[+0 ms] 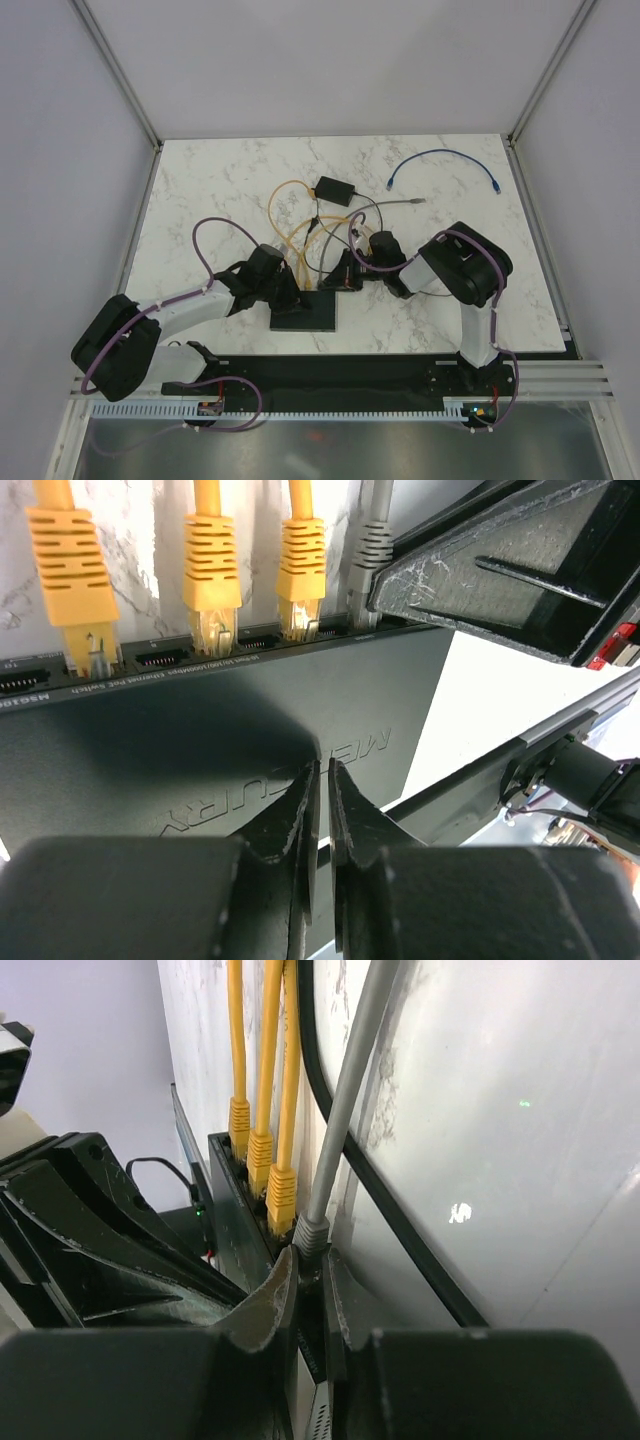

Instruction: Pull the plug from the switch port

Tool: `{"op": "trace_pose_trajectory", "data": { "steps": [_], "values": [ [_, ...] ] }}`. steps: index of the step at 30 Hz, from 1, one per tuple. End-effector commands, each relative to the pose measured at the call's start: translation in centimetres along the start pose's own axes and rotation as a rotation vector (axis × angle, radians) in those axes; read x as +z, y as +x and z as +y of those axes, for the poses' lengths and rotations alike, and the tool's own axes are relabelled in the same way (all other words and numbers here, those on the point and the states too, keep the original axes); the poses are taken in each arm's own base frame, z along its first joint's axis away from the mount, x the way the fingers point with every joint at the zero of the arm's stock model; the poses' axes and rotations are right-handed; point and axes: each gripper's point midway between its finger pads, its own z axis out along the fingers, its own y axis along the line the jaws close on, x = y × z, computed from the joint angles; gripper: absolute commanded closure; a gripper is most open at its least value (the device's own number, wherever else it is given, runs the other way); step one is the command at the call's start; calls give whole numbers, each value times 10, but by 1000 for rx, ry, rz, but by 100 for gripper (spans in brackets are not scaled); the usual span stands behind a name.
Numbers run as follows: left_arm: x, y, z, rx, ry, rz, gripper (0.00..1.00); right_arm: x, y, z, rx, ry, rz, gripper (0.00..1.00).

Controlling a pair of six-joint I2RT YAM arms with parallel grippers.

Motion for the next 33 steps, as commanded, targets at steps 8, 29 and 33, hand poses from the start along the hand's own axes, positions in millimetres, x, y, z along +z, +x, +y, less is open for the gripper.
{"op": "trace_pose_trajectory", "data": {
  "steps": [8,29,33],
  "values": [
    [4,13,23,-25,-79,36,85,-2,-44,-5,-174,167,-147,100],
    [-21,3,-4,83,44,-40,82,-39,-38,110,-235,-88,-62,100],
    [-25,1,-10,119,66,-45,79,-70,-15,160,-258,-236,-22,100]
  ]
}}
